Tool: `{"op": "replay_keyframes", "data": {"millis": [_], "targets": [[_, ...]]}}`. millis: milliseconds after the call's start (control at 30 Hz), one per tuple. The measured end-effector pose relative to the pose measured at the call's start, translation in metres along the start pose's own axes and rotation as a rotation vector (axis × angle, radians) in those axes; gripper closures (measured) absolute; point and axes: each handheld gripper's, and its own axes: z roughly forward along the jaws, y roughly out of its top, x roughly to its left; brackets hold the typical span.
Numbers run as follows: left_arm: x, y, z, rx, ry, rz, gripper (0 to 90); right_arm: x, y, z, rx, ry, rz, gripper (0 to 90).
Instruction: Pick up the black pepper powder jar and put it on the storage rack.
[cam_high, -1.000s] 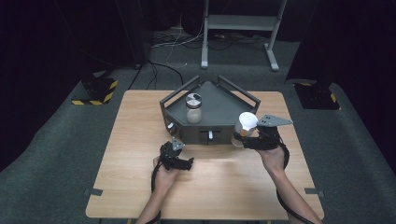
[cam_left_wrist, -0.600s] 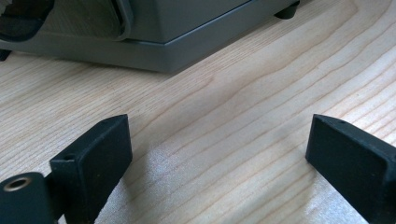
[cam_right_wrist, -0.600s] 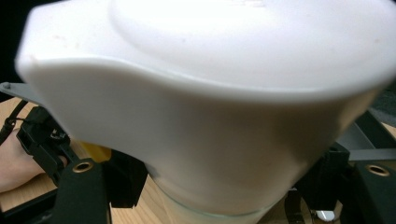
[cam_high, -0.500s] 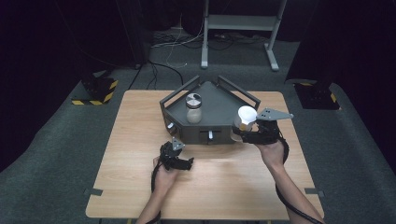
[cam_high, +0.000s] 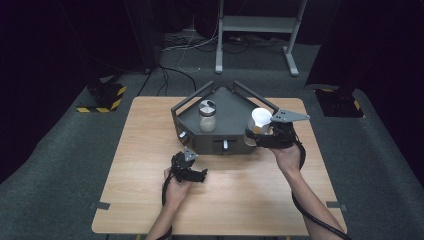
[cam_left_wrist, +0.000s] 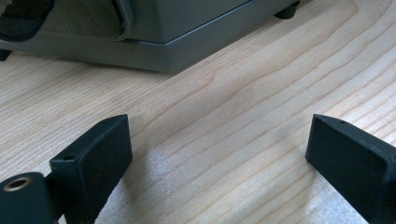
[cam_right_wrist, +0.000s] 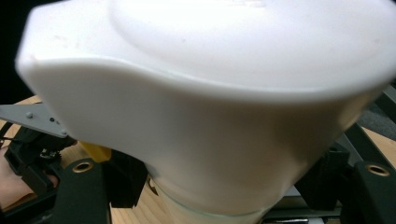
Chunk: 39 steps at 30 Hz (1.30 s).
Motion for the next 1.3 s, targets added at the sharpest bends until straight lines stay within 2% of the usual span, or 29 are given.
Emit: {"op": "replay_keyframes", "data": {"millis": [500,867,1133,1300], "targets": [[0.0,0.0,0.0,0.0,0.0,0.0,7.0,-0.002,0.013,0.016,0.012,-0.016,0.005,30.4],[0.0,0.0,0.0,-0.001,0.001,-0.001,7.0,-0.002,0.024,0.027,0.025,-0.046,0.002,30.4],[0.0,0.0,0.0,0.0,0.0,0.0,7.0,-0.007,0.026,0.036,0.024,-0.068,0.029,30.4],[0.0,0.0,0.0,0.0,0.0,0.0,7.0,-0.007,0.029,0.041,0.034,-0.082,0.024,30.4]]}}
